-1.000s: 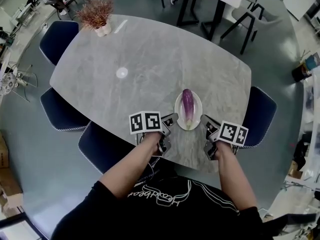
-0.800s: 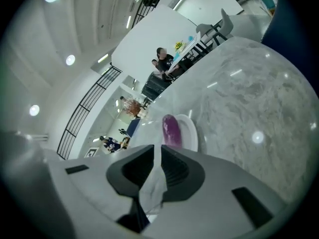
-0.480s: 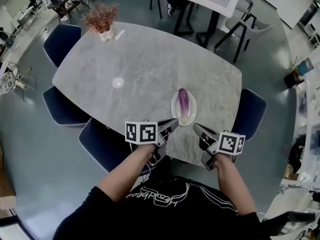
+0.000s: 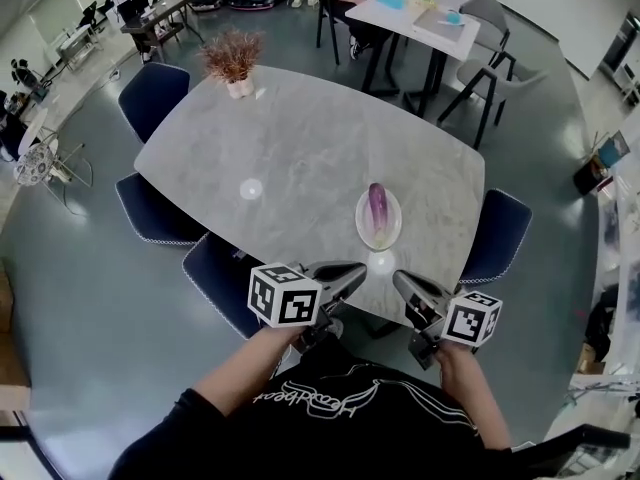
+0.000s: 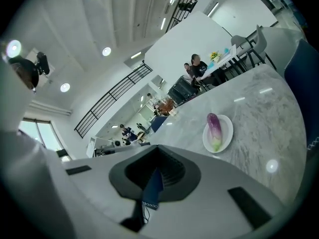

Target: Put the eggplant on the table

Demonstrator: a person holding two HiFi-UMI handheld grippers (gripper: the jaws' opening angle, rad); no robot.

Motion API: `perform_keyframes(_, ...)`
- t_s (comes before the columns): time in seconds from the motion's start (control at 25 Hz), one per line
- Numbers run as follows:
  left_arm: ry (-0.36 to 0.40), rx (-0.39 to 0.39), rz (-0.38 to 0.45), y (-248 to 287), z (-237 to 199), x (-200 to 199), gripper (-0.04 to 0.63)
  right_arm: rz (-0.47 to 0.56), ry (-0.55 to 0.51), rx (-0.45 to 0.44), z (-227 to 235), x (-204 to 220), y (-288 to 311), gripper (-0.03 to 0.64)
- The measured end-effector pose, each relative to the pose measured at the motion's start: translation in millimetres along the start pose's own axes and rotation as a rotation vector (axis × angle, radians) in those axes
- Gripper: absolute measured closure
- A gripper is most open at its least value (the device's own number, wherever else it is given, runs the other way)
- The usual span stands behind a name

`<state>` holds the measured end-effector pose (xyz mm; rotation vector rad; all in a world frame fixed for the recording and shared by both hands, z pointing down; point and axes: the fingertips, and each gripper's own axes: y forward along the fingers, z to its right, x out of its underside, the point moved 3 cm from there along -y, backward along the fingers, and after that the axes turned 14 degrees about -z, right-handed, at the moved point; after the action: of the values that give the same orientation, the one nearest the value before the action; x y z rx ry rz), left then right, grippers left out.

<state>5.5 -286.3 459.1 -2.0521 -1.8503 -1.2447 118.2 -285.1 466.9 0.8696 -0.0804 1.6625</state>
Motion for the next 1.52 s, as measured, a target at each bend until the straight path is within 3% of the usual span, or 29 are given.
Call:
perform_keyframes(0.28,0.208,-0.05,-0.003,-34,48,1,0.588,0.053,-0.086,0.031,-41,0,-24,0.612)
perform_keyframes(0.52,0.329,0.015,-0.028,-50,82,12,0.588,0.078,-0.233,0.013,-80,11,-27,0.612)
perform_keyframes(1.0,0.347,0.108,-0.012,-131,127,63,0.588,0.11,-0.378,0.0,-197,71,-19,0.612)
perform_keyframes(1.2,0.346,0.193,-0.013,-165,157,92,0.588,0.106,-0.401,0.031,-236,103,-17,0.612)
perform_keyframes(1.52,0.364,0.188,0.003,-210,179,137,0.588,0.116,-0.398,0.02,-280,149,-14,0.612)
